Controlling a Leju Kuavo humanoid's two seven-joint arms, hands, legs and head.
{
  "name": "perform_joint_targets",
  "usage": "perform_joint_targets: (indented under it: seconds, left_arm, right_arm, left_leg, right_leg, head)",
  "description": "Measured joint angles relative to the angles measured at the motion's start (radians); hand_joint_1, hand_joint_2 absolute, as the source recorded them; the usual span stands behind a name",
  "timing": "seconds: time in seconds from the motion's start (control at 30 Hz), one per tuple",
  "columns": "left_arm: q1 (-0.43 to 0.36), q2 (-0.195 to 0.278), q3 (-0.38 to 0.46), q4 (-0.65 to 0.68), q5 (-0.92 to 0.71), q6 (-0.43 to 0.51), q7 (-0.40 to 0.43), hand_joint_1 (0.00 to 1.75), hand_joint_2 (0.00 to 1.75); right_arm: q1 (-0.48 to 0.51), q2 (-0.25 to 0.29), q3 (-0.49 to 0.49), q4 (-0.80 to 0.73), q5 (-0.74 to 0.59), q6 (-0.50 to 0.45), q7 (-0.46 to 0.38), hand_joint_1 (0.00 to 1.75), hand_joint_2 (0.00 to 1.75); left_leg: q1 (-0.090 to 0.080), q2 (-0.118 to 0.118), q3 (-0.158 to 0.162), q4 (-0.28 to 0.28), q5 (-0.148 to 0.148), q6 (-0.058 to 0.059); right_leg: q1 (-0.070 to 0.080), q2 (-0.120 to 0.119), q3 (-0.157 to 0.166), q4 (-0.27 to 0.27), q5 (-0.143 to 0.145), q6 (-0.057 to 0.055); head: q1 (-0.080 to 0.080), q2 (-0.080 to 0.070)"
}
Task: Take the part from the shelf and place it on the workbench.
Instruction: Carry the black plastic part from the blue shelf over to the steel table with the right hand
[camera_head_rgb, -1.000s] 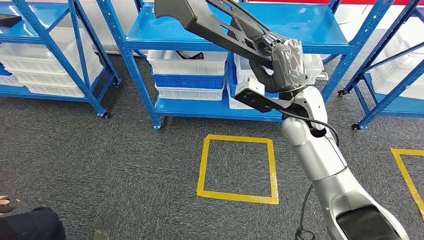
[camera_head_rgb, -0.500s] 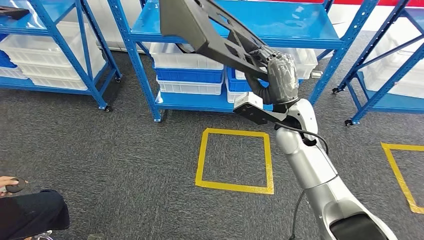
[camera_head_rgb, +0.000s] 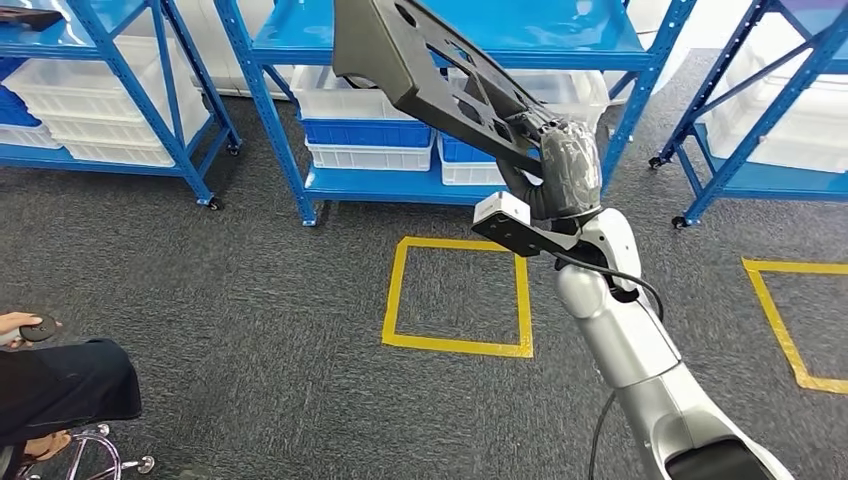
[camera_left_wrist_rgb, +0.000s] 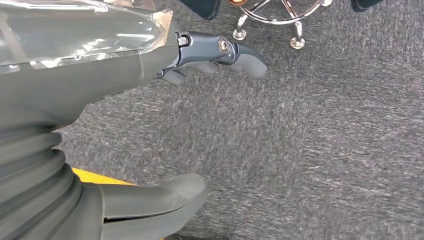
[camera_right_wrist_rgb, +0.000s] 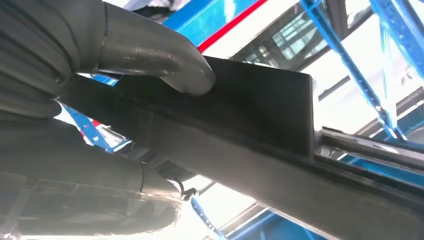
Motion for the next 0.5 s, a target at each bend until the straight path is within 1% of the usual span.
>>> perform_joint_targets:
  seconds: [0.03, 0.07, 0.1, 0.13, 0.17, 0.2, 0.23, 0.27, 0.3, 0.33, 0.37, 0.4, 0.43, 0.47, 0.5]
  left_arm:
    - [0.001, 0.0, 0.001, 0.0, 0.0, 0.0, 0.0, 0.0, 1.75]
    - [0.001, 0.0, 0.002, 0.0, 0.0, 0.0, 0.0, 0.0, 1.75]
    - [0.001, 0.0, 0.002, 0.0, 0.0, 0.0, 0.0, 0.0, 1.75]
    - [0.001, 0.0, 0.003, 0.0, 0.0, 0.0, 0.0, 0.0, 1.75]
    - [0.001, 0.0, 0.003, 0.0, 0.0, 0.0, 0.0, 0.0, 1.75]
    - [0.001, 0.0, 0.003, 0.0, 0.001, -0.001, 0.0, 0.0, 1.75]
    - [0.0, 0.0, 0.003, 0.0, 0.001, -0.001, 0.0, 0.0, 1.75]
    - [0.0, 0.0, 0.003, 0.0, 0.003, 0.0, 0.0, 0.0, 1.75]
    - [-0.001, 0.001, 0.003, -0.001, 0.006, 0.0, -0.001, 0.0, 1.75]
    - [-0.003, 0.002, 0.005, -0.002, 0.01, 0.001, -0.003, 0.0, 1.75]
    - [-0.004, 0.002, 0.007, -0.004, 0.015, 0.003, -0.005, 0.0, 1.75]
    - [-0.004, 0.003, 0.01, -0.004, 0.019, 0.004, -0.008, 0.0, 1.75]
    - [-0.003, 0.003, 0.014, -0.004, 0.023, 0.006, -0.011, 0.0, 1.75]
    - [-0.001, 0.002, 0.018, -0.004, 0.026, 0.008, -0.014, 0.0, 1.75]
    - [0.001, 0.002, 0.023, -0.004, 0.03, 0.01, -0.02, 0.0, 1.75]
  right_arm:
    - [-0.002, 0.0, 0.0, 0.0, 0.0, 0.001, 0.0, 1.75, 1.75]
    - [-0.003, 0.0, 0.0, 0.0, 0.0, 0.002, 0.0, 1.75, 1.75]
    - [-0.003, 0.0, 0.001, 0.0, 0.0, 0.002, 0.0, 1.75, 1.75]
    - [-0.003, 0.0, 0.001, 0.0, 0.0, 0.003, 0.0, 1.75, 1.75]
    - [-0.004, 0.001, 0.001, 0.0, 0.0, 0.003, 0.0, 1.75, 1.75]
    - [-0.004, 0.001, 0.001, 0.0, 0.0, 0.004, 0.0, 1.75, 1.75]
    - [-0.005, 0.001, 0.001, 0.0, -0.002, 0.006, -0.001, 1.75, 1.75]
    - [-0.009, 0.001, 0.001, 0.0, -0.004, 0.009, -0.003, 1.75, 1.75]
    - [-0.015, 0.002, 0.001, 0.001, -0.007, 0.013, -0.006, 1.75, 1.75]
    - [-0.026, 0.004, 0.001, 0.003, -0.011, 0.018, -0.01, 1.75, 1.75]
    - [-0.04, 0.008, 0.002, 0.008, -0.014, 0.022, -0.014, 1.75, 1.75]
    - [-0.056, 0.013, 0.003, 0.015, -0.018, 0.025, -0.017, 1.75, 1.75]
    - [-0.07, 0.019, 0.004, 0.025, -0.02, 0.028, -0.02, 1.75, 1.75]
    - [-0.083, 0.024, 0.006, 0.037, -0.021, 0.03, -0.022, 1.75, 1.75]
    - [-0.096, 0.028, 0.008, 0.05, -0.022, 0.032, -0.024, 1.75, 1.75]
  left_leg:
    - [0.002, -0.001, -0.01, 0.041, -0.055, -0.004]
    - [0.002, -0.002, -0.019, 0.098, -0.114, -0.008]
    - [0.003, -0.003, -0.027, 0.161, -0.159, -0.01]
    - [0.003, -0.004, -0.029, 0.217, -0.178, -0.01]
    - [0.003, -0.004, -0.022, 0.251, -0.174, -0.008]
    - [0.002, -0.004, -0.001, 0.256, -0.152, -0.004]
    - [0.001, -0.005, 0.035, 0.231, -0.127, 0.003]
    - [-0.001, -0.007, 0.085, 0.177, -0.115, 0.012]
    - [-0.005, -0.008, 0.143, 0.103, -0.121, 0.022]
    - [-0.009, -0.009, 0.189, 0.037, -0.138, 0.028]
    - [-0.015, -0.01, 0.219, -0.014, -0.153, 0.034]
    - [-0.02, -0.009, 0.231, -0.043, -0.158, 0.038]
    - [-0.022, -0.007, 0.226, -0.054, -0.147, 0.042]
    - [-0.022, -0.005, 0.219, -0.065, -0.128, 0.046]
    - [-0.02, -0.002, 0.209, -0.075, -0.109, 0.05]
  right_leg:
    - [0.0, -0.001, -0.012, 0.001, 0.014, -0.01]
    - [0.003, -0.001, -0.026, 0.002, 0.028, -0.016]
    - [0.006, -0.001, -0.042, 0.003, 0.042, -0.019]
    - [0.008, -0.001, -0.059, 0.004, 0.054, -0.019]
    - [0.011, -0.001, -0.076, 0.005, 0.067, -0.019]
    - [0.014, -0.001, -0.092, 0.006, 0.079, -0.019]
    - [0.017, -0.001, -0.107, 0.007, 0.091, -0.018]
    - [0.018, -0.001, -0.119, 0.007, 0.102, -0.017]
    - [0.02, 0.0, -0.128, 0.007, 0.112, -0.013]
    - [0.02, 0.0, -0.134, 0.005, 0.123, -0.008]
    - [0.018, -0.001, -0.137, 0.002, 0.135, -0.002]
    - [0.016, -0.001, -0.14, -0.004, 0.148, 0.006]
    - [0.015, -0.001, -0.142, -0.012, 0.161, 0.014]
    - [0.015, -0.001, -0.147, -0.015, 0.162, 0.017]
    - [0.016, 0.0, -0.154, -0.006, 0.144, 0.015]
  head:
    - [-0.002, 0.0]
    - [-0.003, 0.0]
    - [-0.003, 0.0]
    - [-0.003, 0.0]
    - [-0.004, 0.0]
    - [-0.003, 0.0]
    - [-0.004, 0.0]
    - [-0.004, 0.0]
    - [-0.003, 0.0]
    - [-0.003, 0.0]
    - [-0.002, 0.0]
    - [-0.002, 0.0]
    - [-0.001, 0.0]
    - [-0.002, 0.0]
    - [-0.001, 0.0]
